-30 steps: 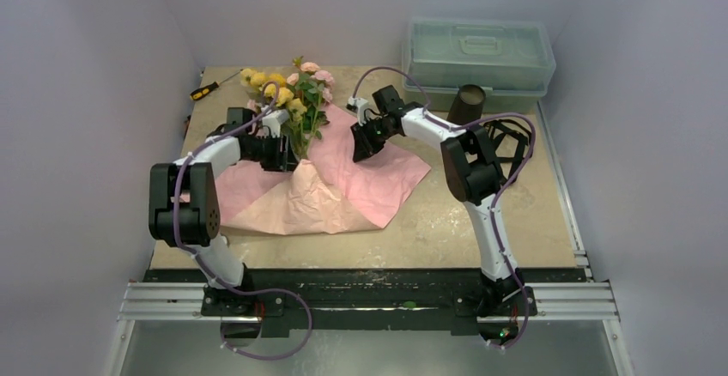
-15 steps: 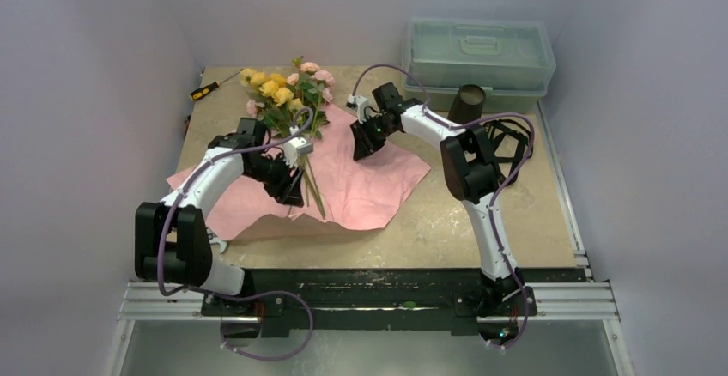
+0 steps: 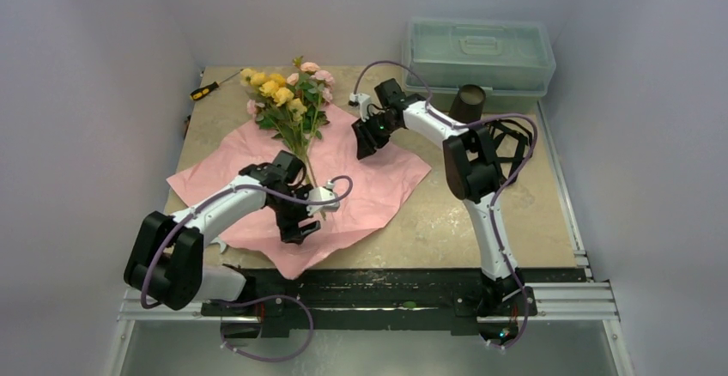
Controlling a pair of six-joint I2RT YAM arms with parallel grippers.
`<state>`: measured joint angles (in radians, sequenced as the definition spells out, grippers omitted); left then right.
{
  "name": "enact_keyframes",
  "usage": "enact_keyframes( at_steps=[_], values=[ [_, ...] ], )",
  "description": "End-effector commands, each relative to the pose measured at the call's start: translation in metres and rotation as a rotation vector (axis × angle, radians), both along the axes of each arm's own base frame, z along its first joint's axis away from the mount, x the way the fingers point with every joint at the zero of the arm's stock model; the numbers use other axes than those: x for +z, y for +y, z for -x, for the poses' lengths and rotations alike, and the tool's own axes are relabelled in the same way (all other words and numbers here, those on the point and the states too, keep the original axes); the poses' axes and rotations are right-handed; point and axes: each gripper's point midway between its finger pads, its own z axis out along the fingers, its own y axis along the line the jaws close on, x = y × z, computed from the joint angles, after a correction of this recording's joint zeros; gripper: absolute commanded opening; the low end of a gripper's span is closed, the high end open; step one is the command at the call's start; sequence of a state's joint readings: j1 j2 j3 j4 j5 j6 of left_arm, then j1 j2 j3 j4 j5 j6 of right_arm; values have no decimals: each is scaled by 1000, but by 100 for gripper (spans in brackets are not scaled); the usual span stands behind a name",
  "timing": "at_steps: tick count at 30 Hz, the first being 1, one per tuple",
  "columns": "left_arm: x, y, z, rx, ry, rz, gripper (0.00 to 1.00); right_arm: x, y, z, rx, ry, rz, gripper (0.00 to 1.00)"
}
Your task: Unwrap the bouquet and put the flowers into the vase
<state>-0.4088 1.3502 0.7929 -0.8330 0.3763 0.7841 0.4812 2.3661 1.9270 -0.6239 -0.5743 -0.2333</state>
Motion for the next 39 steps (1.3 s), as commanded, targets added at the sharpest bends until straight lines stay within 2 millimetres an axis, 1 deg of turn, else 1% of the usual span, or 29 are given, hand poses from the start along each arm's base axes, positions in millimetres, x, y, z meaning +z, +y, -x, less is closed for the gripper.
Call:
enact_keyframes(
  at_steps=[1, 2, 4, 6, 7, 9, 12, 14, 17, 20, 21, 22, 23, 25, 26, 27, 29, 30, 32, 34, 35, 36, 39],
  values=[
    [-6, 2, -23, -46, -157, -61, 75, 15, -48, -16, -74, -34, 107, 50],
    [-7, 1, -25, -44, -166, -60, 75, 20, -57, -19, -93, -37, 114, 52],
    [-8, 0, -29, -41, -187, -65, 75, 27, -79, -25, -138, -35, 132, 60],
    [-10, -1, -33, -39, -214, -75, 76, 30, -97, -28, -169, -33, 164, 70],
    [-11, -1, -36, -34, -227, -79, 76, 29, -105, -29, -178, -33, 190, 73],
    [-11, -2, -41, -26, -255, -84, 76, 28, -116, -31, -196, -45, 223, 75],
    [-10, -3, -48, -13, -289, -86, 75, 26, -127, -30, -204, -50, 271, 75],
    [-8, -3, -50, -11, -301, -86, 75, 24, -132, -25, -193, -40, 300, 74],
    [-8, -2, -50, -9, -309, -90, 75, 16, -141, -8, -155, 15, 334, 73],
    [-2, -2, -55, 20, -342, -81, 75, 9, -144, 11, -99, 88, 334, 69],
    [1, -4, -59, 48, -356, -72, 76, 8, -143, 18, -81, 116, 327, 67],
    [6, -5, -66, 102, -377, -62, 79, 7, -142, 23, -61, 139, 317, 65],
    [10, -3, -76, 177, -395, -53, 83, 7, -140, 29, -48, 166, 306, 62],
    [22, 4, -98, 338, -363, 12, 85, 5, -138, 35, -39, 201, 296, 56],
    [28, 13, -113, 438, -335, 54, 85, 4, -138, 37, -38, 208, 293, 52],
    [37, 23, -129, 530, -315, 96, 84, 3, -138, 37, -39, 211, 291, 44],
    [54, 44, -159, 669, -306, 175, 83, 1, -137, 33, -51, 200, 293, 32],
    [63, 55, -177, 723, -321, 202, 83, 0, -137, 29, -57, 187, 295, 26],
    [70, 92, -205, 831, -331, 214, 81, -1, -138, 22, -69, 166, 303, 14],
    [74, 123, -229, 897, -326, 227, 80, -2, -138, 16, -79, 150, 309, 2],
    [77, 140, -241, 927, -329, 233, 80, -1, -138, 13, -87, 142, 310, 0],
    [75, 155, -251, 952, -323, 229, 80, -1, -138, 10, -93, 131, 313, 0],
    [63, 196, -273, 1011, -290, 199, 83, -2, -139, 3, -111, 108, 322, 0]
  ],
)
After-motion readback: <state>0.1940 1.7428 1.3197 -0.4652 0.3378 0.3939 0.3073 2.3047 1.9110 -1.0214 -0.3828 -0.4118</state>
